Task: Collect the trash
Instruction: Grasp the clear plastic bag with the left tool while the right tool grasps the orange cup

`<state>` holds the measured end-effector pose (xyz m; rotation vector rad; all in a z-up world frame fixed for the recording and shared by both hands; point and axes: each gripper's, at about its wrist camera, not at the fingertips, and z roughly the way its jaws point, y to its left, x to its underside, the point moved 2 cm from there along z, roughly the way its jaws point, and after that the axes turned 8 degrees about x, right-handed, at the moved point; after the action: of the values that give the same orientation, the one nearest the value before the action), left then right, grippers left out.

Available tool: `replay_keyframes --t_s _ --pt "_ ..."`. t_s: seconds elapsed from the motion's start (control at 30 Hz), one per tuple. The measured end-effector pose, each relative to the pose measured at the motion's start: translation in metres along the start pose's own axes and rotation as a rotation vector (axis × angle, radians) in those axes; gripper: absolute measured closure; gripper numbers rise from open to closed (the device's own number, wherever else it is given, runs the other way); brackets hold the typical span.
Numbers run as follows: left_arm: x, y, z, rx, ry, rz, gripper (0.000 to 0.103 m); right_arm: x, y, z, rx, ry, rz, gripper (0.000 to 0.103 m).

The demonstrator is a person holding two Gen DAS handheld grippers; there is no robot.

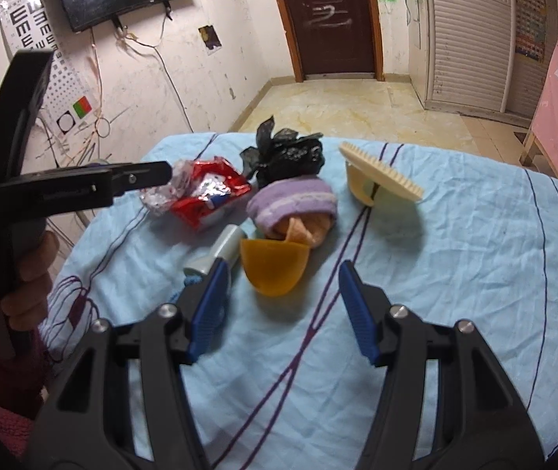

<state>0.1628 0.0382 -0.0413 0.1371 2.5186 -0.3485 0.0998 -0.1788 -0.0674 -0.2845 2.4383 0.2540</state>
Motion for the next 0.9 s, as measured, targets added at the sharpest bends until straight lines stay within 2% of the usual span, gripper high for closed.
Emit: replay_keyframes --t_s 0.27,0.33,0.37,0.47,0.7,0.73,0.77,0.8,0.9 --pt "0.005 0.012 0.024 0.027 0.054 -0.032 0.041 -0.001 0.008 0.012 0.001 0.027 -0.015 0.047" --pt "0.007 0.013 0.028 0.039 0.064 -0.034 0.046 -0.001 0.009 0.014 0.001 0.031 -0.014 0.047" --pt "0.007 0.014 0.028 0.042 0.067 -0.035 0.053 -0.002 0.009 0.015 0.002 0.033 -0.012 0.047" --pt "0.008 0.014 0.025 0.037 0.061 -0.039 0.064 -0.003 0.009 0.019 -0.009 0.039 -0.002 0.047" --pt "0.014 0.009 0.01 0.02 0.03 -0.031 0.067 -0.003 0.008 0.025 -0.031 0.049 0.022 0.047" --pt "0.015 0.008 0.007 0.015 0.024 -0.031 0.067 -0.002 0.008 0.025 -0.035 0.052 0.023 0.048" --pt "0.016 0.008 0.005 0.012 0.021 -0.032 0.067 -0.001 0.008 0.025 -0.036 0.051 0.021 0.06" --pt "0.016 0.008 0.002 0.008 0.017 -0.032 0.067 -0.001 0.009 0.025 -0.036 0.05 0.02 0.064" --pt "0.017 0.005 -0.005 -0.001 0.01 -0.033 0.067 0.003 0.009 0.02 -0.046 0.046 0.019 0.064"
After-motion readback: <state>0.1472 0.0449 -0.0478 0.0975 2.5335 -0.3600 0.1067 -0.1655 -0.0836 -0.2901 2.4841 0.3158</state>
